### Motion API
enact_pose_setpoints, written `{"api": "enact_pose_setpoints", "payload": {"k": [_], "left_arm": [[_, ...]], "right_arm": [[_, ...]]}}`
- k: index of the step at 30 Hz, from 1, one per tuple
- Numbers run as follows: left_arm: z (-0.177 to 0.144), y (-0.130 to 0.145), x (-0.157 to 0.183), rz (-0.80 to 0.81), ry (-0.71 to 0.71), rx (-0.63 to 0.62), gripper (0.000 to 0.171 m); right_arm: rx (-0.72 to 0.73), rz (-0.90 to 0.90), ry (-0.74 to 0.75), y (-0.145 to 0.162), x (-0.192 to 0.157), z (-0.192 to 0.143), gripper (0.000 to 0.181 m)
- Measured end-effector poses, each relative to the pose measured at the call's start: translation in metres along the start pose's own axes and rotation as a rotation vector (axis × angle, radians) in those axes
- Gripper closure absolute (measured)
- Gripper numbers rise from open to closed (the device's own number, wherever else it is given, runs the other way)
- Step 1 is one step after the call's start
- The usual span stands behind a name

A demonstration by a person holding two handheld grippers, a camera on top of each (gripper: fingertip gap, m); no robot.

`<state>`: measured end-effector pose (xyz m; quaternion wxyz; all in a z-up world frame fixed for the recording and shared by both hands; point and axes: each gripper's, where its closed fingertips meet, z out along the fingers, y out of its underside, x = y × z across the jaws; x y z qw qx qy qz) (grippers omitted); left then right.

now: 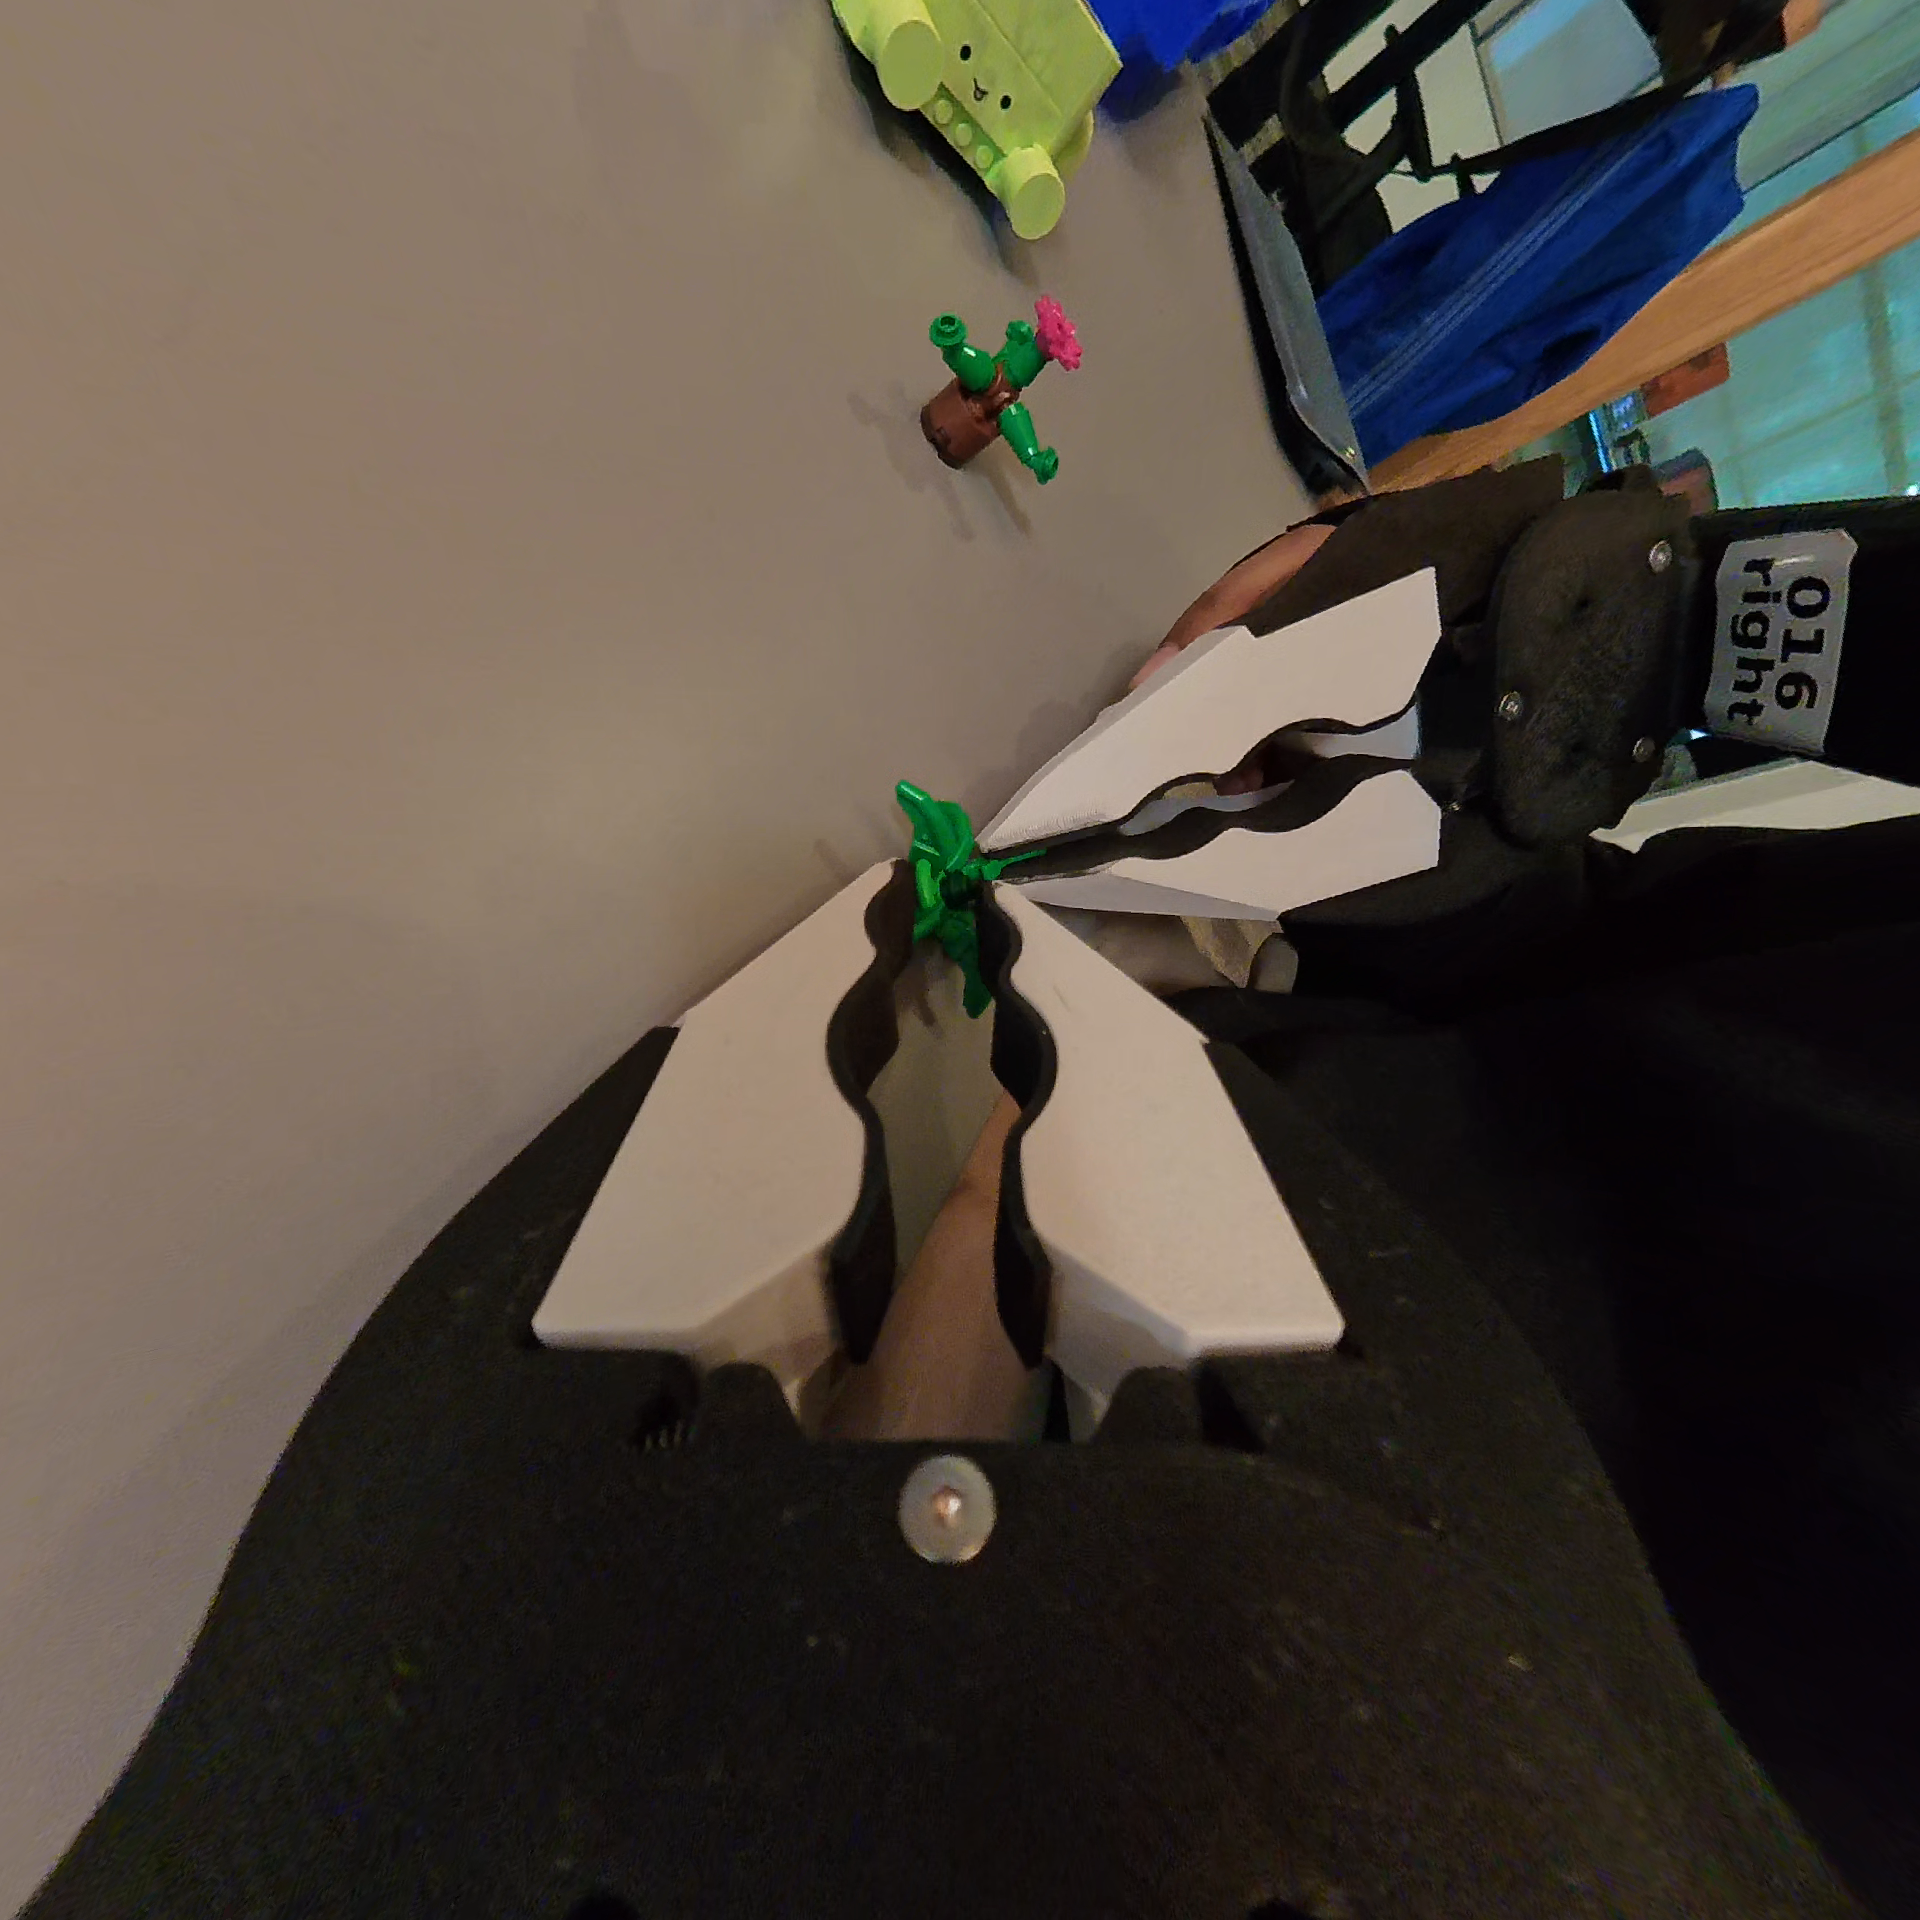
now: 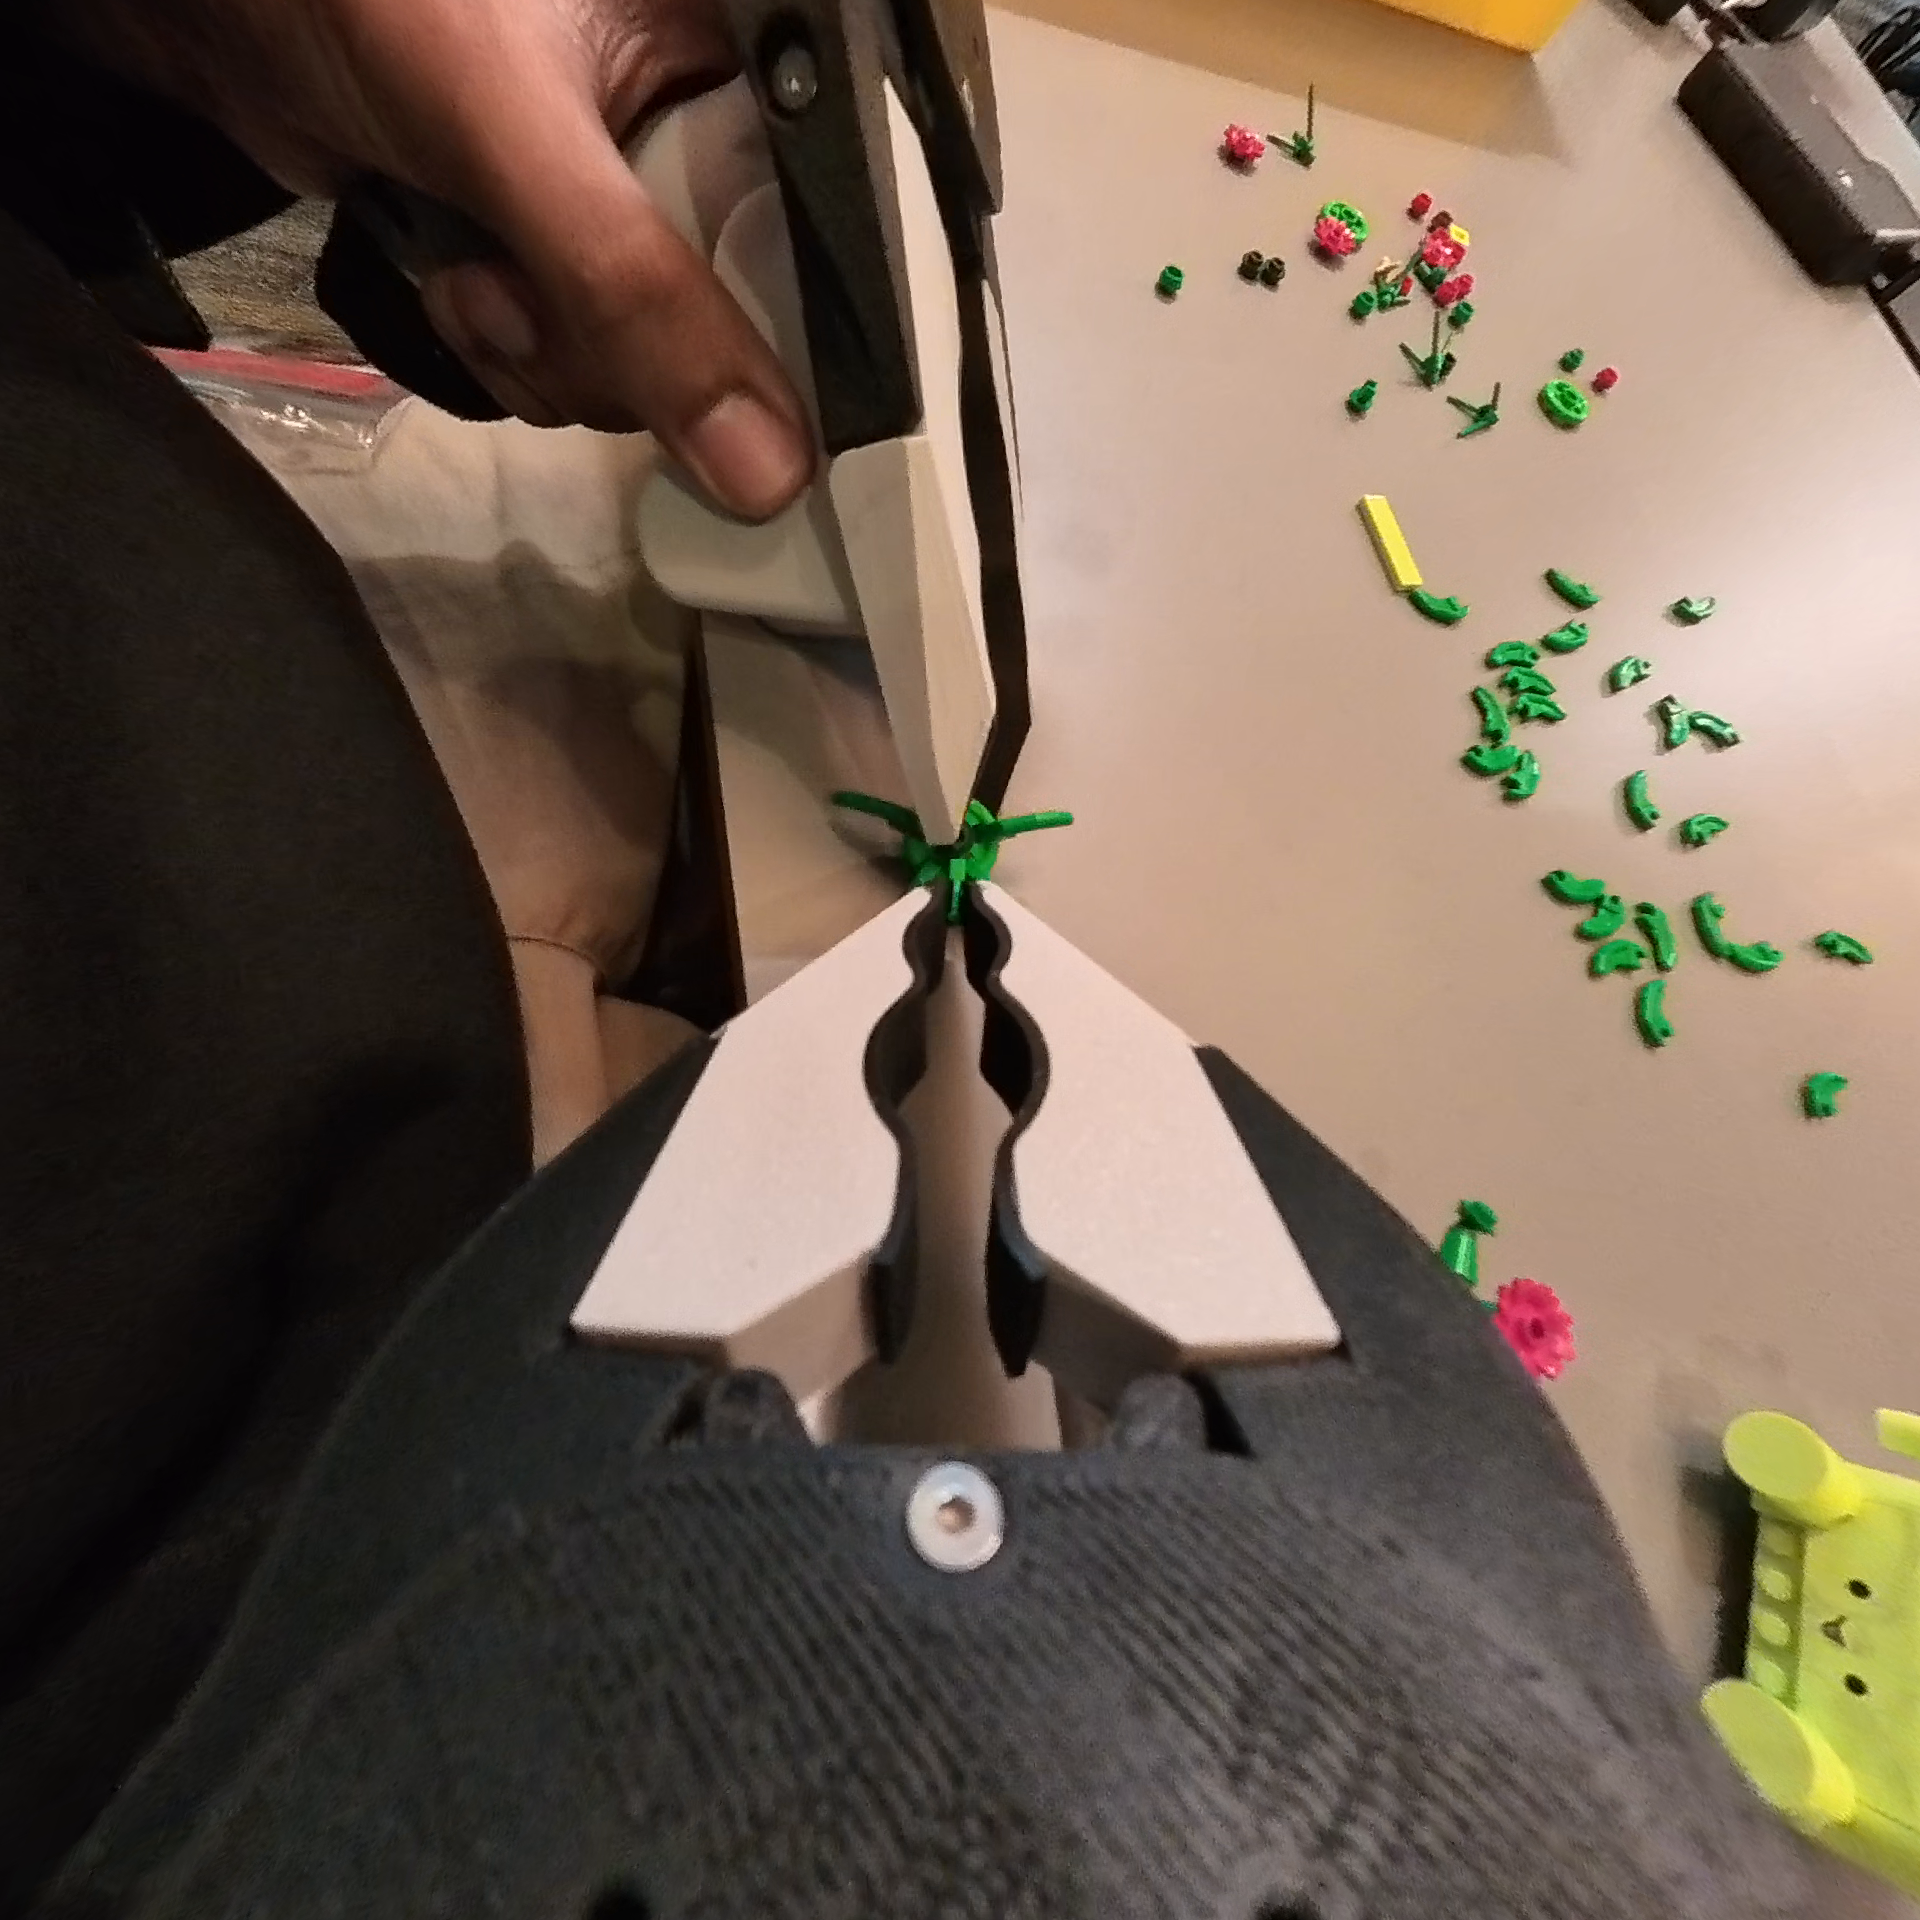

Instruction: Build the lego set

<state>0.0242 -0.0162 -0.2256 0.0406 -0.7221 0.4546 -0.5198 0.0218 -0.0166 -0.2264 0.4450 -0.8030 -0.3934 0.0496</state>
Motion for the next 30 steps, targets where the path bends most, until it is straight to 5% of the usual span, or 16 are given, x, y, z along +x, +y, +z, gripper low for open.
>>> {"api": "enact_pose_setpoints", "payload": {"k": [7,19,30], "left_arm": [[-0.001,-0.002,0.005,0.037,0.004,0.017,0.164],[0.002,-0.003,0.014,0.361,-0.127,0.012,0.165],[0.007,0.003,0.002,0.291,-0.167,-0.028,0.151]], "right_arm": [[0.015,-0.007,0.011,-0.001,0.000,-0.004,0.180],[-0.011,-0.019,0.022,0.008,0.002,-0.007,0.180],[-0.026,-0.058,0.034,0.010,-0.001,-0.005,0.180]]}}
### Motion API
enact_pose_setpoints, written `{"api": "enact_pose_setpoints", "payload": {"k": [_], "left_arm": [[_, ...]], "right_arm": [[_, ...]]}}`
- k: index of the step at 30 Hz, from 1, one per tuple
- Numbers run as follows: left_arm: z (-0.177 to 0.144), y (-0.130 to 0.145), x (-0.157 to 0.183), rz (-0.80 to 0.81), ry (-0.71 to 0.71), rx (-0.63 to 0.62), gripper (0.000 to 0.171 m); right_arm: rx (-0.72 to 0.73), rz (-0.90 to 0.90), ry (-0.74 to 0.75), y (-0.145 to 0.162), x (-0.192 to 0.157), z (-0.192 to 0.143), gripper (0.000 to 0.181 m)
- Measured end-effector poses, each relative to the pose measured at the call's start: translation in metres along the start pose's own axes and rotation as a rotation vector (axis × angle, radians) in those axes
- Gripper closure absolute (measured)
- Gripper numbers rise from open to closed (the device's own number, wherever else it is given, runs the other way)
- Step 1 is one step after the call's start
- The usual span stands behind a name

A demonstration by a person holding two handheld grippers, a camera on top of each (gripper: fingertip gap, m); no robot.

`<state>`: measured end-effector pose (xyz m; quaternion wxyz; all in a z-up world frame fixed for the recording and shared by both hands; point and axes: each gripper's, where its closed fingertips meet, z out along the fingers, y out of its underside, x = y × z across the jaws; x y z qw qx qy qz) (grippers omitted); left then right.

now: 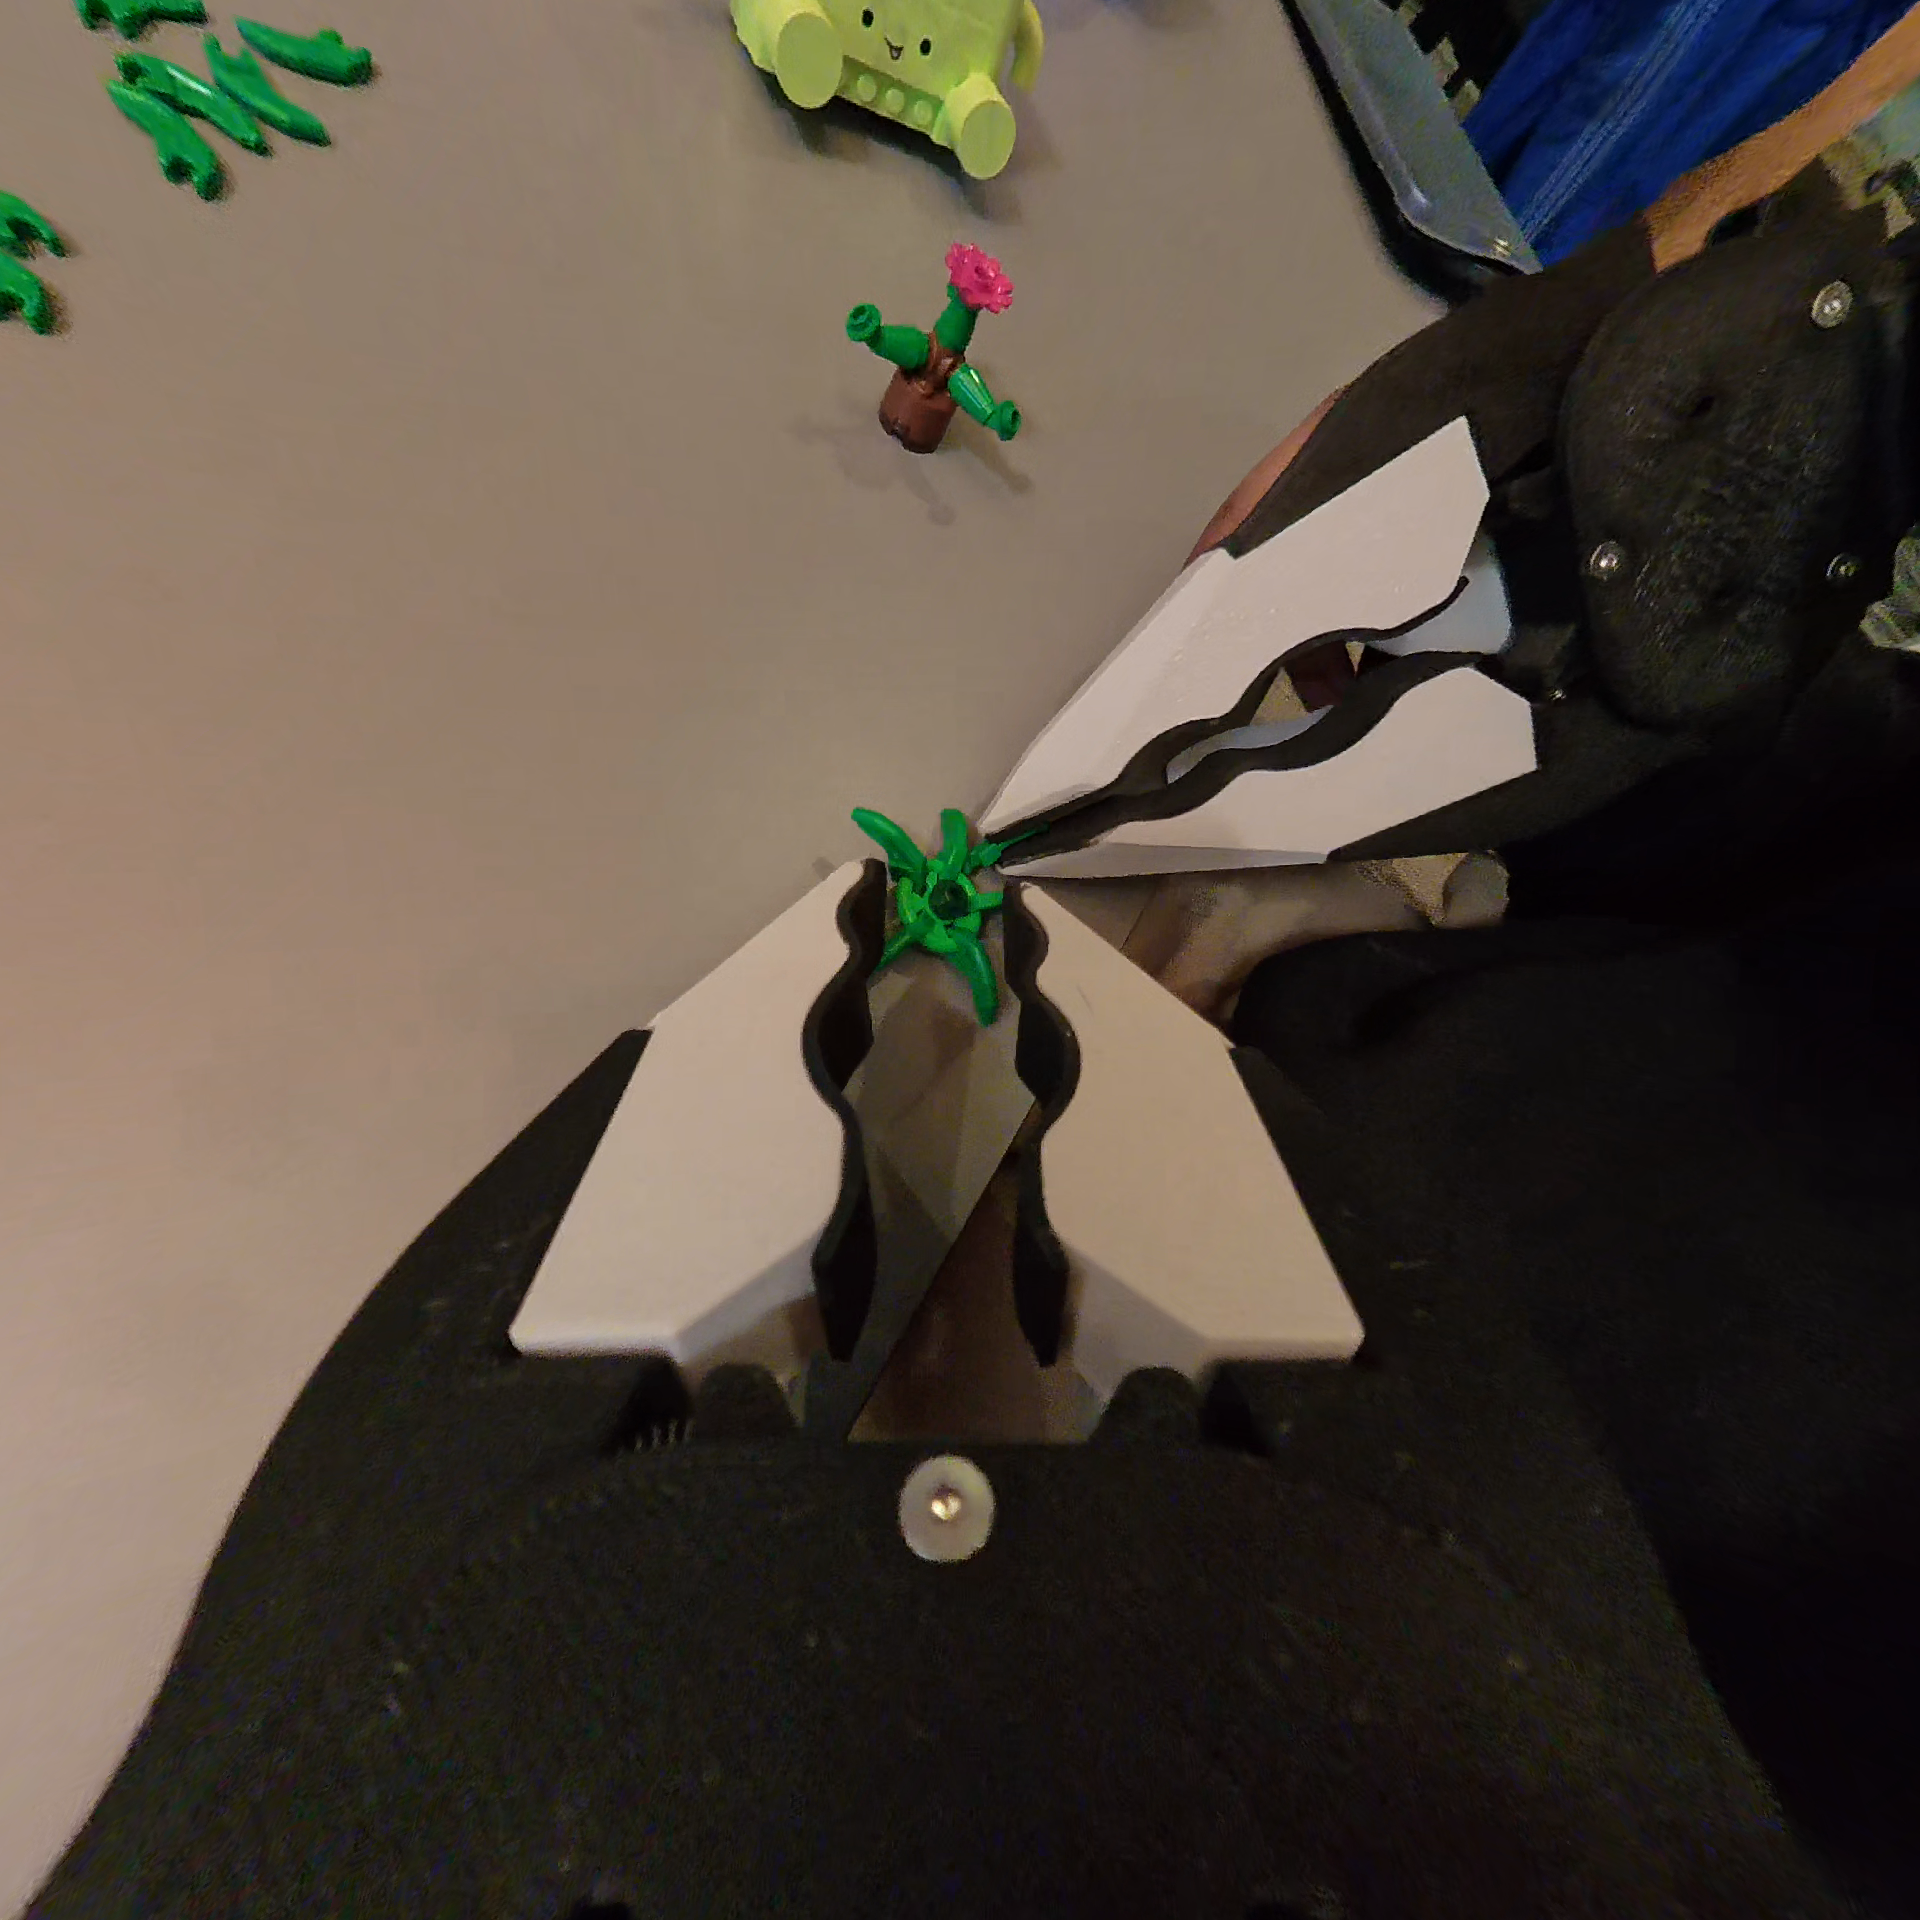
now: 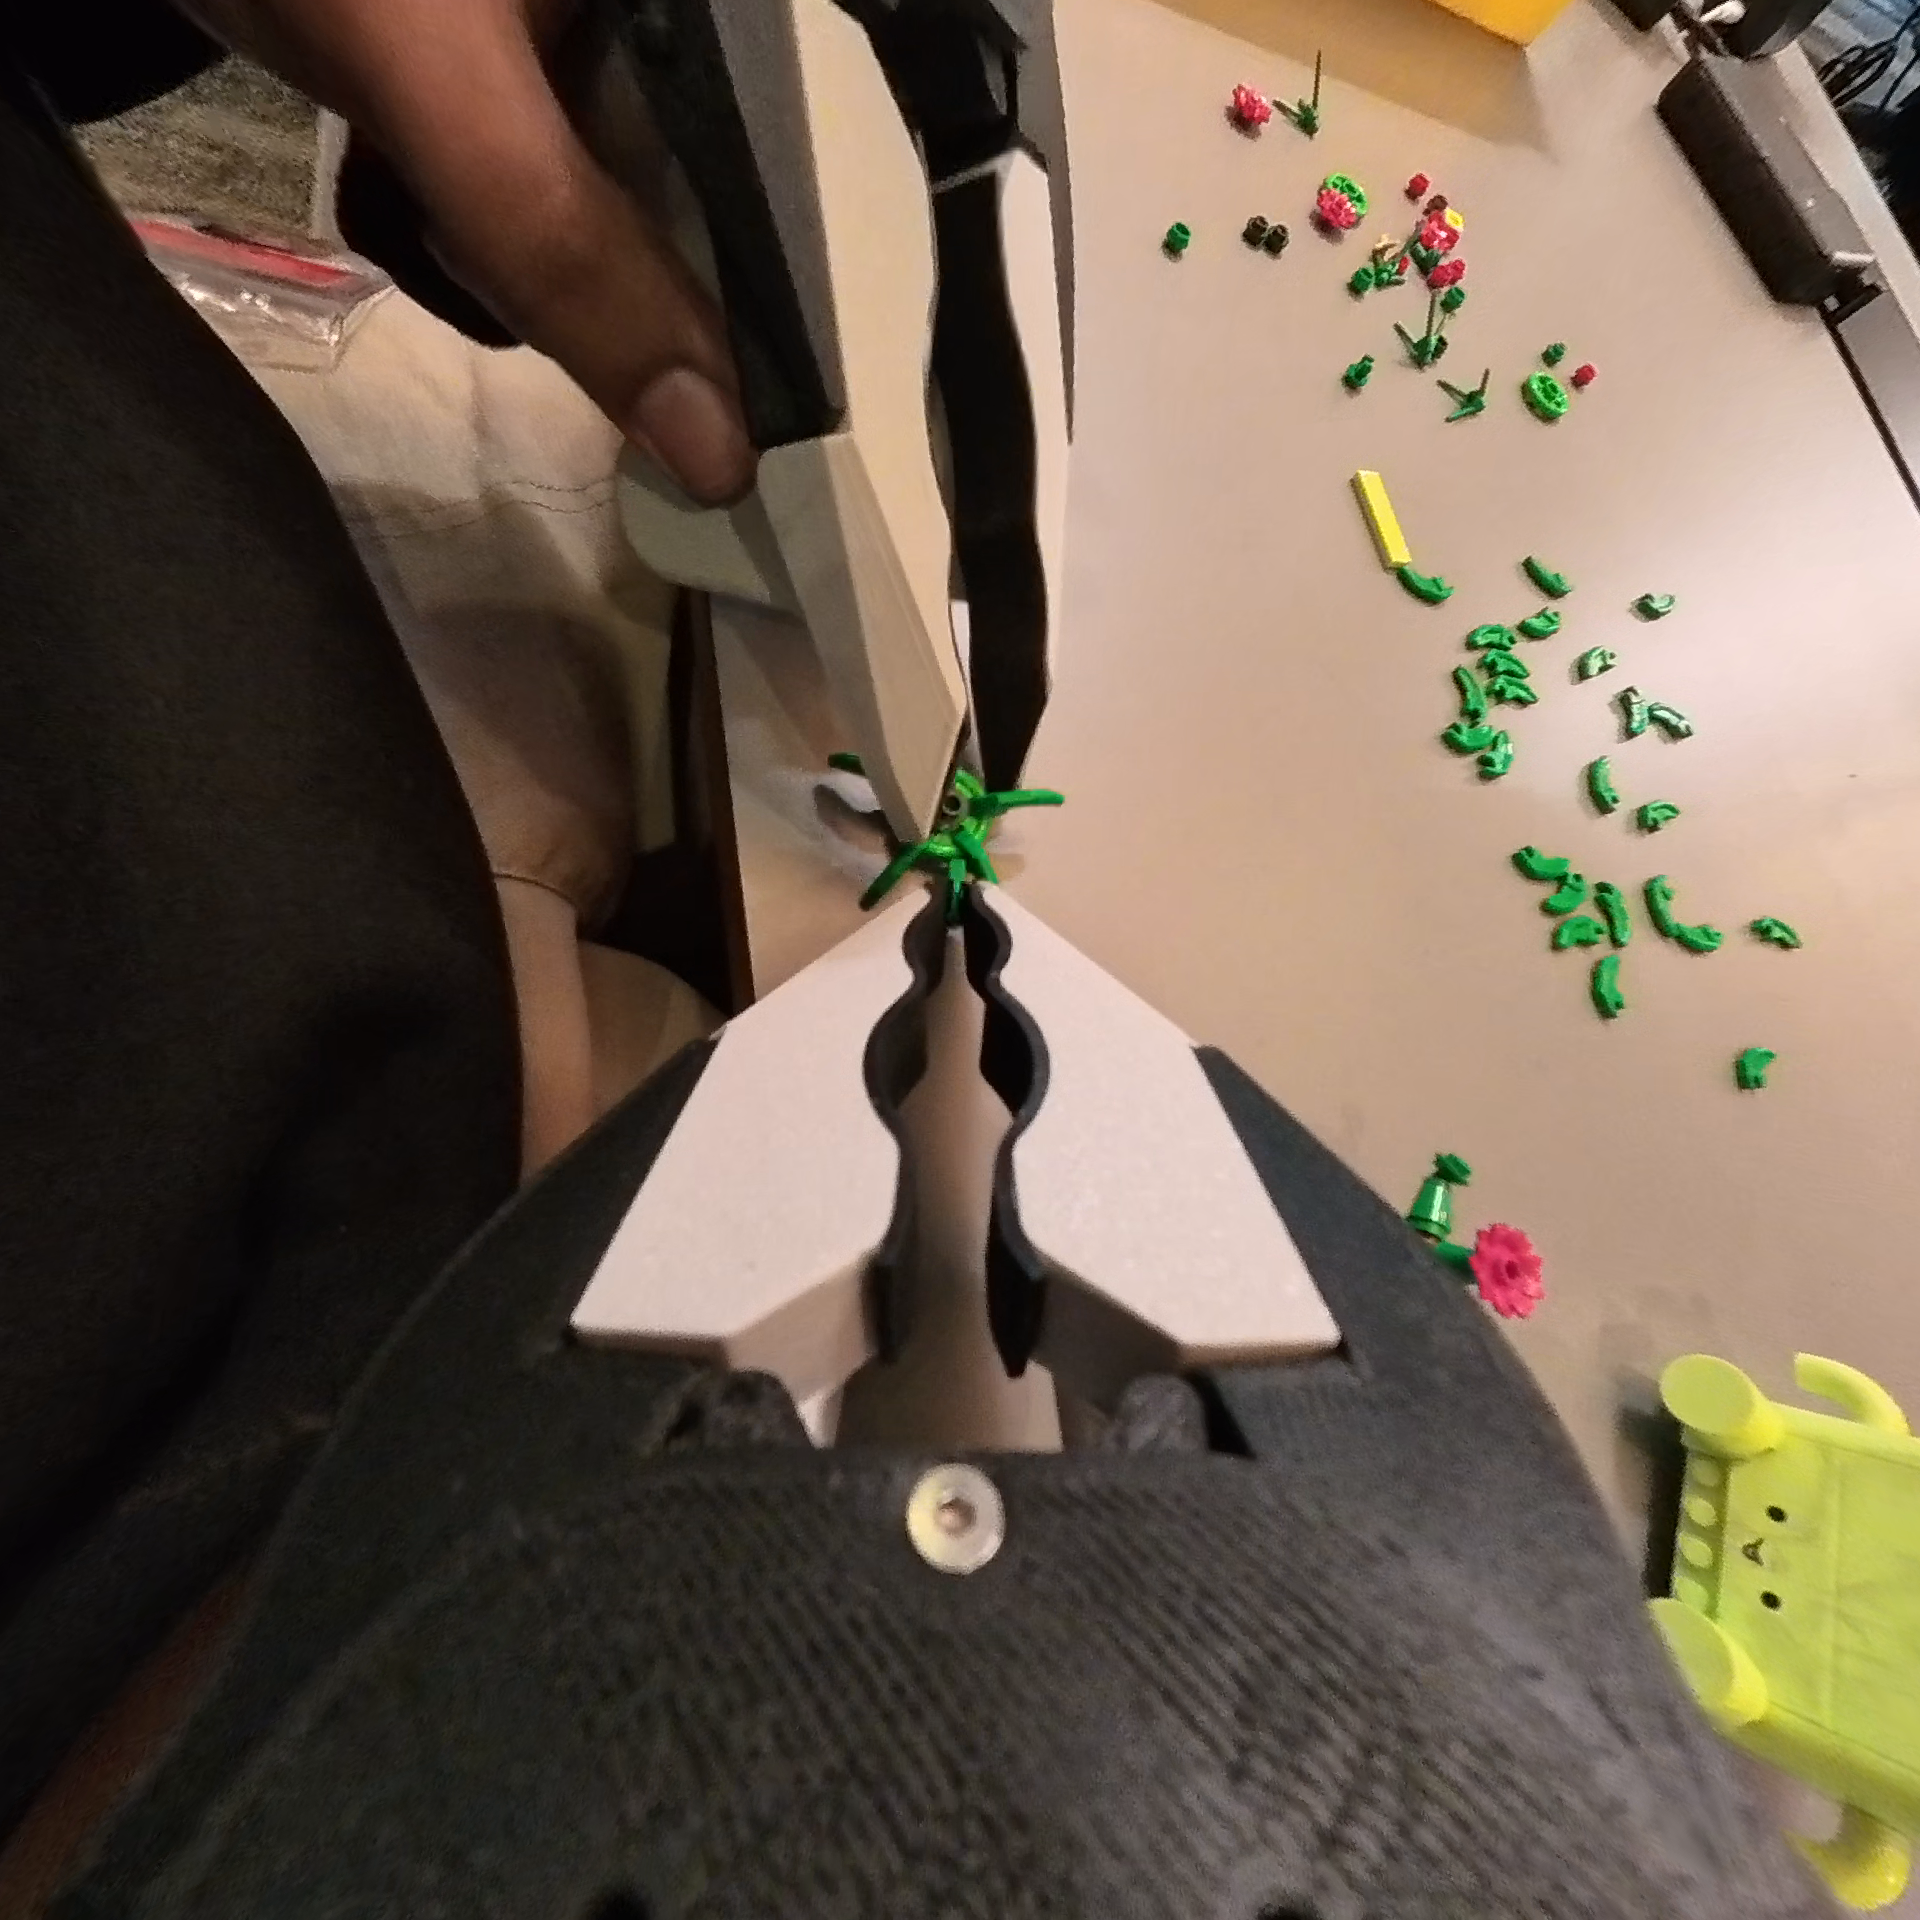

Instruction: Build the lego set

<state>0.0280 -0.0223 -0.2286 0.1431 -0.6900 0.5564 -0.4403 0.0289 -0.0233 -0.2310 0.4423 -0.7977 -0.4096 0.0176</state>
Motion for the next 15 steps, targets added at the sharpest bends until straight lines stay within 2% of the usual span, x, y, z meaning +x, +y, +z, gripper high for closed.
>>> {"api": "enact_pose_setpoints", "payload": {"k": [10,15], "left_arm": [[0.0007,0.0054,0.0023,-0.035,0.005,-0.071,0.153],[-0.0005,0.0071,0.0027,-0.063,0.028,-0.070,0.157]], "right_arm": [[0.009,-0.007,-0.011,-0.0011,-0.0027,-0.0012,0.180],[-0.001,0.076,-0.093,0.0006,-0.0080,-0.0021,0.180]]}}
